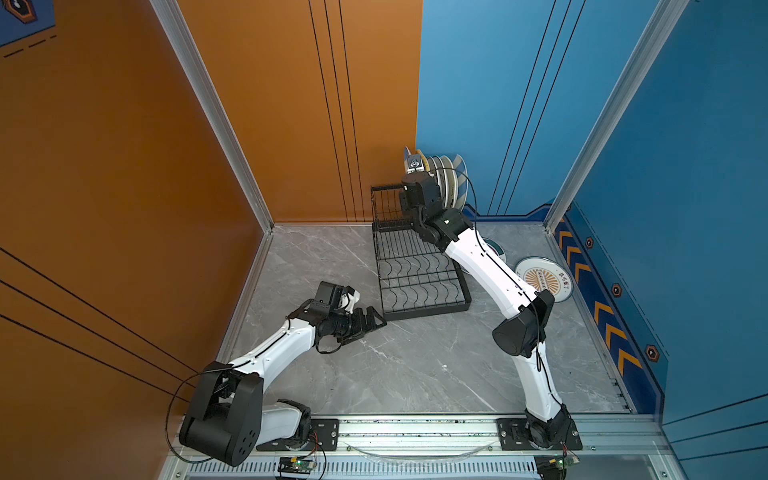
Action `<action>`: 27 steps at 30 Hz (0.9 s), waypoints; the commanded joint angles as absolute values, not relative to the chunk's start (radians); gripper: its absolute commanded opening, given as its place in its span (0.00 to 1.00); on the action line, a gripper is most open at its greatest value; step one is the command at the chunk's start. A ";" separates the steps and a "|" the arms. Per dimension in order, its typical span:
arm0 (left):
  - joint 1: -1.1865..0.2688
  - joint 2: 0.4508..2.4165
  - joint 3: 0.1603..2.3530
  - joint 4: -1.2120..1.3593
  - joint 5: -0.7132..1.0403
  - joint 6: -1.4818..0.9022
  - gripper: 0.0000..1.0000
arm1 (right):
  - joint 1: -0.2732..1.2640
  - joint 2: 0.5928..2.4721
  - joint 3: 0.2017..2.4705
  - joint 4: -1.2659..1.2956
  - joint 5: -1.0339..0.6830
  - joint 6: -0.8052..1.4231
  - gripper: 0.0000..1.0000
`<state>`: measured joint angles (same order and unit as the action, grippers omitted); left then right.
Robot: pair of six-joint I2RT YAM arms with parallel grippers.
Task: Load the plates into the dish rack
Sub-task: 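Lower the striped plate into the rack slot beside the mat with the right gripper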
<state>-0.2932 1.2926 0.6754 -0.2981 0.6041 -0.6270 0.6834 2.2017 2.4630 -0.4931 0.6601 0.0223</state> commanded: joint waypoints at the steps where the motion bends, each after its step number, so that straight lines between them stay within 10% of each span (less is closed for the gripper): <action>1: -0.280 1.302 0.683 -0.318 0.622 -0.603 0.98 | 0.671 2.217 2.494 -0.459 0.702 0.025 0.00; 18: -0.272 1.287 0.666 -0.318 0.624 -0.608 0.98 | 0.640 2.252 2.491 -0.515 0.647 0.115 0.00; 27: -0.270 1.258 0.645 -0.318 0.622 -0.615 0.98 | 0.638 2.248 2.488 -0.558 0.627 0.139 0.16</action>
<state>-0.2794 1.2793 0.6613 -0.3019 0.6075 -0.6247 0.6430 2.2524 2.4634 -0.5350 0.6224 0.1200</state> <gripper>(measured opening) 0.981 0.148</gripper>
